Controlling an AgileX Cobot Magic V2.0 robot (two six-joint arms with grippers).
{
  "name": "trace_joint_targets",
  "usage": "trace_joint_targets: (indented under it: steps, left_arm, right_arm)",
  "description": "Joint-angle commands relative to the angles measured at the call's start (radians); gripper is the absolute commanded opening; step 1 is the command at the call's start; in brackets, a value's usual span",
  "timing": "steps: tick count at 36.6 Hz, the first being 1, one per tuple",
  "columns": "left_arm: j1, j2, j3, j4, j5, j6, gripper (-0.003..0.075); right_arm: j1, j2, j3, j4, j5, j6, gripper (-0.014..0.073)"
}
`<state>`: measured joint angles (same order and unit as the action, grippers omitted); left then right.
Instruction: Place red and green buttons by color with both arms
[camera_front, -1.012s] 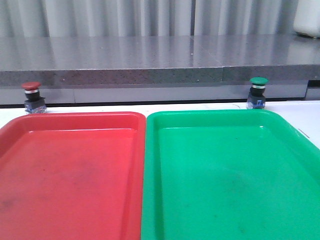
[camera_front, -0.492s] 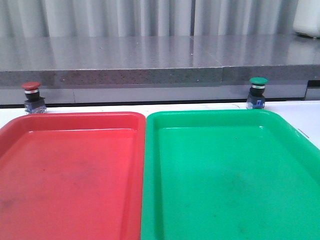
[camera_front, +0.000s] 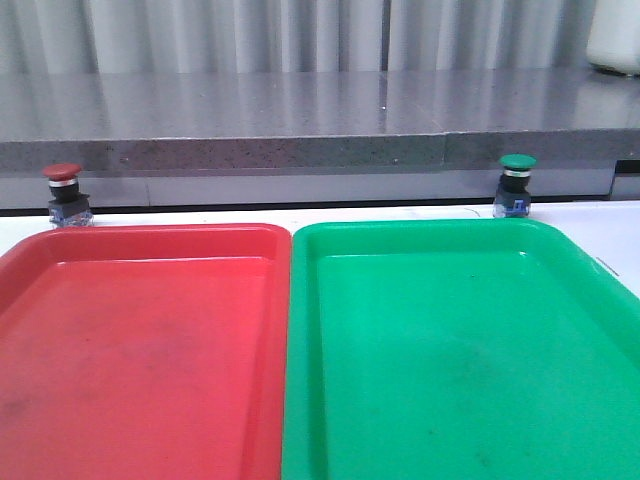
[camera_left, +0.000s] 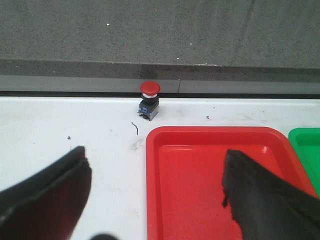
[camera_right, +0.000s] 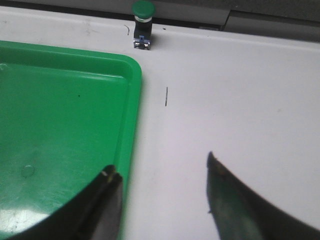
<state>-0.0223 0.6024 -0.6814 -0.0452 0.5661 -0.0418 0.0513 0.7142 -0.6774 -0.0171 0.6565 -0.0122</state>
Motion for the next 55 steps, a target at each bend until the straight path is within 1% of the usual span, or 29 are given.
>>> trace_joint_targets:
  steps: [1, 3, 6, 10, 18, 27, 37, 43, 50, 55]
  left_arm:
    - [0.0, 0.02, -0.027, -0.007, -0.086, 0.003, 0.0601]
    - [0.0, 0.038, -0.027, -0.007, -0.092, 0.003, 0.0585]
    - [0.0, 0.076, -0.029, 0.0, -0.097, 0.006, 0.0585]
    - [-0.006, 0.175, -0.053, 0.005, -0.117, 0.01, 0.0587]
    - [-0.018, 0.479, -0.215, 0.005, -0.145, 0.01, 0.0589]
    - [-0.018, 0.747, -0.373, 0.005, -0.191, 0.01, 0.0589]
    - [-0.018, 1.009, -0.537, 0.005, -0.207, 0.01, 0.0589]
    - [-0.018, 1.142, -0.595, 0.005, -0.279, 0.01, 0.0589]
    - [-0.018, 1.251, -0.635, 0.005, -0.399, 0.01, 0.0589]
    - [-0.018, 1.326, -0.688, 0.005, -0.423, 0.01, 0.0589]
  right_arm:
    - [-0.005, 0.006, -0.035, -0.012, -0.078, -0.013, 0.0547]
    - [-0.005, 0.006, -0.035, -0.012, -0.078, -0.013, 0.0541]
    - [-0.005, 0.006, -0.035, -0.012, -0.076, -0.013, 0.0541]
    - [-0.005, 0.006, -0.035, -0.012, -0.076, -0.013, 0.0541]
    - [-0.005, 0.006, -0.035, -0.012, -0.076, -0.013, 0.0541]
    - [-0.005, 0.006, -0.035, -0.012, -0.076, -0.013, 0.0541]
    - [-0.005, 0.006, -0.035, -0.012, -0.076, -0.013, 0.0541]
    - [-0.005, 0.006, -0.035, -0.012, -0.076, -0.013, 0.0541]
    - [-0.005, 0.006, -0.035, -0.012, -0.075, -0.013, 0.0541]
    - [-0.005, 0.006, -0.035, -0.012, -0.076, -0.013, 0.0541]
